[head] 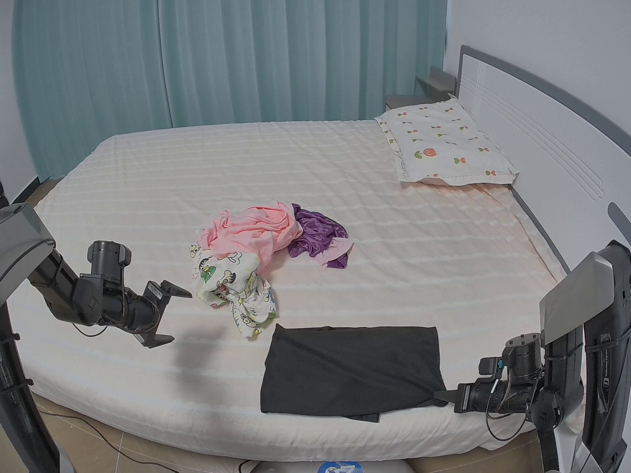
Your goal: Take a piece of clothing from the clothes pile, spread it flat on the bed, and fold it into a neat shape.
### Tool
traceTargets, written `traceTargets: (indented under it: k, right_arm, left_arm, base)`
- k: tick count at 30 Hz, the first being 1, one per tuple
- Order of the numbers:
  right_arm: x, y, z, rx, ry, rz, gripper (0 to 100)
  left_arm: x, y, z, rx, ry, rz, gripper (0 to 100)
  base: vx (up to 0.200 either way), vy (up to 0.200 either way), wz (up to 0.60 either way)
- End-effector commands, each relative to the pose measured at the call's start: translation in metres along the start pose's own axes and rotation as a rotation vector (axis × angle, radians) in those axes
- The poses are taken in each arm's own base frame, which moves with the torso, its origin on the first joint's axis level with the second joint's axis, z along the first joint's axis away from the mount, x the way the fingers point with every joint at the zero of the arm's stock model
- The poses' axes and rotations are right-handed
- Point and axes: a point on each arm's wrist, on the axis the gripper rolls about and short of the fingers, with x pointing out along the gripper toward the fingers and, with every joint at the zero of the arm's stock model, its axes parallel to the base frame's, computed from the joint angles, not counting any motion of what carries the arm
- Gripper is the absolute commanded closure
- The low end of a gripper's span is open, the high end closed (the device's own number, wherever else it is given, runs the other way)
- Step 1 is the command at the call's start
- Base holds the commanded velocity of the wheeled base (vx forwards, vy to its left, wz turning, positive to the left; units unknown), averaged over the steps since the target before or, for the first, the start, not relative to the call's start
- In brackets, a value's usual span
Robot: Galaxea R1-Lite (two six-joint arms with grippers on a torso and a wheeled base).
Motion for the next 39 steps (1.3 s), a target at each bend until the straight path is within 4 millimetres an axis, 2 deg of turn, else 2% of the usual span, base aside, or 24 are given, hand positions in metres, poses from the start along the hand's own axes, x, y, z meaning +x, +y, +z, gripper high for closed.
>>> traceTargets:
  k: [1,5,7,11,12,13,17,22,23,39]
  right_arm:
    - [0.001,0.001,0.012,-0.012,-0.065,0.017,0]
    - [0.0,0.0,0.042,0.006,-0.198,0.042,0]
    - [0.003,-0.001,0.047,0.012,-0.216,0.045,0]
    - [0.036,-0.012,0.06,0.026,-0.229,0.043,0]
    - [0.038,-0.013,0.06,0.028,-0.225,0.042,0]
    - [0.05,-0.017,0.063,0.035,-0.211,0.028,0]
    - [0.069,-0.021,0.075,0.038,-0.221,0.023,0]
    - [0.082,-0.025,0.087,0.06,-0.23,0.025,0]
    - [0.083,-0.025,0.089,0.067,-0.231,0.024,100]
    - [0.082,-0.023,0.093,0.127,-0.301,-0.078,100]
  left_arm:
    - [0.0,0.0,0.0,-0.001,0.0,0.001,0]
    - [0.0,0.0,0.0,-0.001,0.0,0.001,0]
    - [0.0,0.0,0.0,-0.001,0.0,0.0,0]
    - [0.0,0.001,0.0,-0.002,0.001,0.002,0]
    - [0.0,0.001,0.0,-0.002,0.001,0.002,0]
    - [0.0,0.001,-0.001,-0.002,0.001,0.002,0]
    - [0.0,0.001,-0.001,-0.002,0.002,0.004,0]
    - [0.0,0.001,-0.001,0.001,0.001,0.003,0]
    - [0.0,0.001,-0.001,0.001,0.001,0.003,0]
    - [0.0,0.001,-0.001,0.002,0.001,0.003,0]
  base:
    - [0.0,0.0,0.0]
    - [0.0,0.0,0.0]
    - [0.0,0.0,0.0]
    - [0.0,0.0,0.0]
    - [0.0,0.0,0.0]
    - [0.0,0.0,0.0]
    - [0.0,0.0,0.0]
    - [0.0,0.0,0.0]
    - [0.0,0.0,0.0]
    - [0.0,0.0,0.0]
